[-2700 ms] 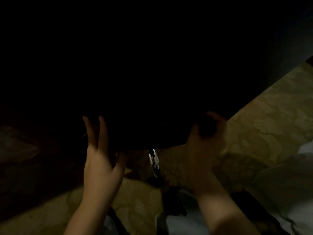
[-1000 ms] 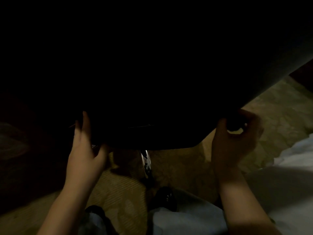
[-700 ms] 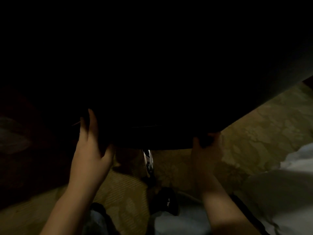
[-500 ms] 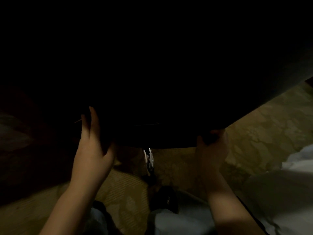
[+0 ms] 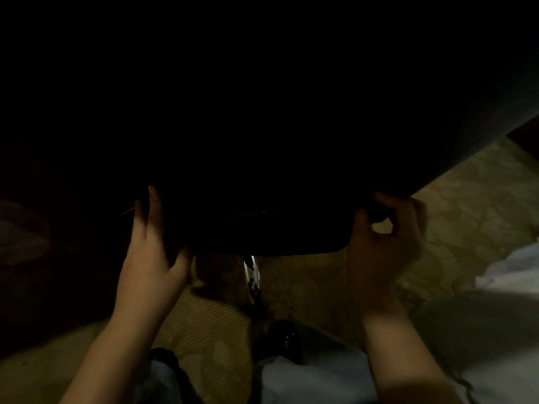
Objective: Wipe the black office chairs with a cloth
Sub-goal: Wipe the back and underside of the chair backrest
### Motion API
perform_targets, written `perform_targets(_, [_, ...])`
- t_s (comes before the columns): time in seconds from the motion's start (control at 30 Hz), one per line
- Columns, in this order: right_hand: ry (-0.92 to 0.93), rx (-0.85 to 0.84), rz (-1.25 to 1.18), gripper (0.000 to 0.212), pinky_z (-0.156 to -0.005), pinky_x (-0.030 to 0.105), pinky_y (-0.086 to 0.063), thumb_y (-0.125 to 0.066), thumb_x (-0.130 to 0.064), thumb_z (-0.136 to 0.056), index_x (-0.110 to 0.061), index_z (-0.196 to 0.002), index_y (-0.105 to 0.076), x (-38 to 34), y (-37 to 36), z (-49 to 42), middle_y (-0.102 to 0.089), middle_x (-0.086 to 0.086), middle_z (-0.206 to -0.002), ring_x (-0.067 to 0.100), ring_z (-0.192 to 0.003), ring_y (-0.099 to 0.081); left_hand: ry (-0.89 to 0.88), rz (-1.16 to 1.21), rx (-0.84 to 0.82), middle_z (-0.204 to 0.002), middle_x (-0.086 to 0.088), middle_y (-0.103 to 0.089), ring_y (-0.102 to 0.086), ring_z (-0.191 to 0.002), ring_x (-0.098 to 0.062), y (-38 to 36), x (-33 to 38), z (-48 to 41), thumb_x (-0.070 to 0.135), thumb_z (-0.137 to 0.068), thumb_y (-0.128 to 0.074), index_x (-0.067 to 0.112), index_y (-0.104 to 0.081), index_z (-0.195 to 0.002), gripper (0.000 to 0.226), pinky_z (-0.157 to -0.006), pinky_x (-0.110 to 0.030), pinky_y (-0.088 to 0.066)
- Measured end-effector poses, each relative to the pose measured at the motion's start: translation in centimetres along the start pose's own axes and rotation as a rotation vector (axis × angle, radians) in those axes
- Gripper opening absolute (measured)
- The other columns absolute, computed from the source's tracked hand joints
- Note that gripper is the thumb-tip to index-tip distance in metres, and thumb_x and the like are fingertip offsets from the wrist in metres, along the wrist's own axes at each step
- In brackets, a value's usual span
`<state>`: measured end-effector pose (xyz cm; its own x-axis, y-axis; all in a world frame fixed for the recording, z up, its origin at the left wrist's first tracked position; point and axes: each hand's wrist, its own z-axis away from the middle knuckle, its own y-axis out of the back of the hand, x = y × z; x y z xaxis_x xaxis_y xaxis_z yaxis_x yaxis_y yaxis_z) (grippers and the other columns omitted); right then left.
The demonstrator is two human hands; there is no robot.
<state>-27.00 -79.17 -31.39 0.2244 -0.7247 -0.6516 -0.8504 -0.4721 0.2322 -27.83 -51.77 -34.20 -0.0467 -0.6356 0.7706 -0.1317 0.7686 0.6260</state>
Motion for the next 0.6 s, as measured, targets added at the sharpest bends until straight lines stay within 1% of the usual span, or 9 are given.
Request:
perform_targets(0.03, [-0.028, -0.049, 0.018, 0.012, -0.076, 0.017, -0.044, -0.067, 0.004, -0.075, 0.003, -0.087, -0.066, 0.6, -0.3, 1.0, -0.06, 0.023, -0.093, 0.035, -0.084, -0.061, -0.001, 0.008, 0.0, -0.162, 0.002, -0.007, -0.036, -0.135, -0.031, 0.0, 0.1, 0.0, 0.022, -0.087, -0.061, 0.041, 0.0, -0.152, 0.091, -0.095, -0.05, -0.047])
perform_targets(0.07, [-0.073, -0.114, 0.049, 0.014, -0.076, 0.012, -0.041, -0.066, 0.002, -0.073, 0.002, -0.087, -0.066, 1.2, -0.7, 2.2, -0.061, 0.022, -0.096, 0.033, -0.087, -0.061, -0.006, 0.016, 0.003, -0.162, 0.003, -0.007, -0.037, -0.134, -0.03, 0.0, 0.1, 0.1, 0.022, -0.087, -0.06, 0.04, 0.0, -0.152, 0.091, -0.094, -0.046, -0.047])
perform_targets(0.17, [-0.196, -0.332, 0.169, 0.019, -0.065, 0.017, -0.038, -0.064, 0.003, -0.068, -0.004, -0.086, -0.068, 3.0, -2.4, 5.4, -0.062, 0.015, -0.103, 0.033, -0.089, -0.063, -0.043, -0.002, 0.014, -0.162, 0.003, -0.003, -0.038, -0.13, -0.026, -0.1, 0.2, 0.1, 0.02, -0.088, -0.061, 0.041, 0.007, -0.151, 0.095, -0.086, -0.036, -0.044])
perform_targets(0.23, [-0.216, -0.374, 0.206, 0.024, -0.062, 0.018, -0.036, -0.068, 0.012, -0.065, -0.004, -0.084, -0.067, 3.4, -3.1, 6.2, -0.061, 0.015, -0.103, 0.03, -0.085, -0.063, -0.042, -0.022, 0.014, -0.162, 0.003, -0.002, -0.04, -0.129, -0.026, -0.1, 0.2, 0.0, 0.019, -0.088, -0.062, 0.041, 0.009, -0.15, 0.097, -0.081, -0.032, -0.045])
perform_targets(0.3, [-0.224, -0.372, 0.232, 0.025, -0.061, 0.011, -0.031, -0.069, 0.015, -0.065, -0.003, -0.083, -0.067, 3.2, -3.1, 5.9, -0.062, 0.015, -0.102, 0.022, -0.081, -0.059, -0.048, -0.023, 0.011, -0.162, 0.004, 0.0, -0.037, -0.121, -0.014, -0.1, 0.3, -0.1, 0.019, -0.088, -0.061, 0.042, 0.011, -0.149, 0.098, -0.075, -0.022, -0.043])
perform_targets(0.33, [-0.234, -0.378, 0.242, 0.025, -0.06, 0.008, -0.03, -0.069, 0.014, -0.067, -0.003, -0.084, -0.068, 3.1, -3.0, 5.6, -0.062, 0.014, -0.1, 0.017, -0.077, -0.056, -0.053, -0.024, 0.01, -0.162, 0.004, 0.002, -0.032, -0.119, -0.011, -0.1, 0.3, -0.1, 0.019, -0.088, -0.061, 0.042, 0.012, -0.149, 0.098, -0.074, -0.021, -0.042])
perform_targets(0.43, [-0.26, -0.412, 0.255, 0.024, -0.056, 0.002, -0.033, -0.067, 0.014, -0.07, -0.003, -0.087, -0.069, 2.6, -2.4, 5.0, -0.059, 0.007, -0.099, 0.002, -0.066, -0.047, -0.069, -0.02, 0.011, -0.162, 0.004, 0.003, -0.024, -0.12, -0.008, -0.1, 0.3, 0.1, 0.022, -0.089, -0.06, 0.04, 0.012, -0.15, 0.095, -0.079, -0.025, -0.041])
perform_targets(0.53, [-0.2, -0.406, 0.235, 0.025, -0.061, -0.004, -0.031, -0.069, 0.014, -0.07, -0.003, -0.088, -0.07, 1.6, -1.7, 3.8, -0.062, 0.012, -0.101, -0.01, -0.069, -0.046, -0.064, -0.012, 0.011, -0.162, 0.003, 0.001, -0.025, -0.12, -0.008, 0.0, 0.3, 0.1, 0.023, -0.09, -0.06, 0.042, 0.011, -0.149, 0.095, -0.081, -0.029, -0.041])
perform_targets(0.6, [-0.131, -0.346, 0.198, 0.024, -0.068, -0.007, -0.03, -0.071, 0.011, -0.068, -0.003, -0.088, -0.071, 0.3, -1.2, 2.7, -0.062, 0.013, -0.102, -0.004, -0.075, -0.048, -0.06, -0.013, 0.017, -0.162, 0.002, 0.0, -0.021, -0.122, -0.008, 0.1, 0.4, 0.0, 0.022, -0.09, -0.06, 0.042, 0.011, -0.149, 0.095, -0.088, -0.037, -0.042])
